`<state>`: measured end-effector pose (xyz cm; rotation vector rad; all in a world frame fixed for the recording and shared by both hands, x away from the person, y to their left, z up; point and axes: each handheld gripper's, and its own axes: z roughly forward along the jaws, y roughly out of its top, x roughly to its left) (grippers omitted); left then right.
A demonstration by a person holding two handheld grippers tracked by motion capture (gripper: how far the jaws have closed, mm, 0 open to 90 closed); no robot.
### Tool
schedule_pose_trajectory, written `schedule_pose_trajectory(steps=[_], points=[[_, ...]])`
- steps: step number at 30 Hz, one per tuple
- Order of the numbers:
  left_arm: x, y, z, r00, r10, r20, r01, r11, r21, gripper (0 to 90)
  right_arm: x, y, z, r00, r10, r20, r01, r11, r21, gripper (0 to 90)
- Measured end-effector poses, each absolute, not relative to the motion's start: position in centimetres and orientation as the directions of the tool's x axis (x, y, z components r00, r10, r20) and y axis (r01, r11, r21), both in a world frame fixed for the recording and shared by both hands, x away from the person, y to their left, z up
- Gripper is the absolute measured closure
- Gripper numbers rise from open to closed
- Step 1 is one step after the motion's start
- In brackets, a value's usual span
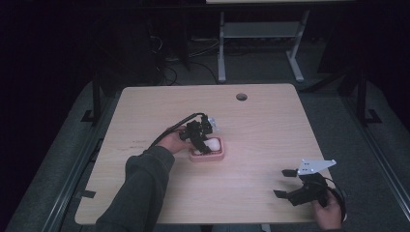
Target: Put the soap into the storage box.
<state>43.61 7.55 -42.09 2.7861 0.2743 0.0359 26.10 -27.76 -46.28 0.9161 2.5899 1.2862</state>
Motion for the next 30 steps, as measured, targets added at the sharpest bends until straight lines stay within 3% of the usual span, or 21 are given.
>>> schedule_pose_trajectory(steps=[30], points=[[42.5, 8.4, -40.4, 0.977, 0.210, 0.028, 0.184, -0.907, 0.379, 39.2, 26.1, -27.6, -46.3, -0.812, 0.561, 0.163, 0.468, 0.458, 0.755, 14.2]])
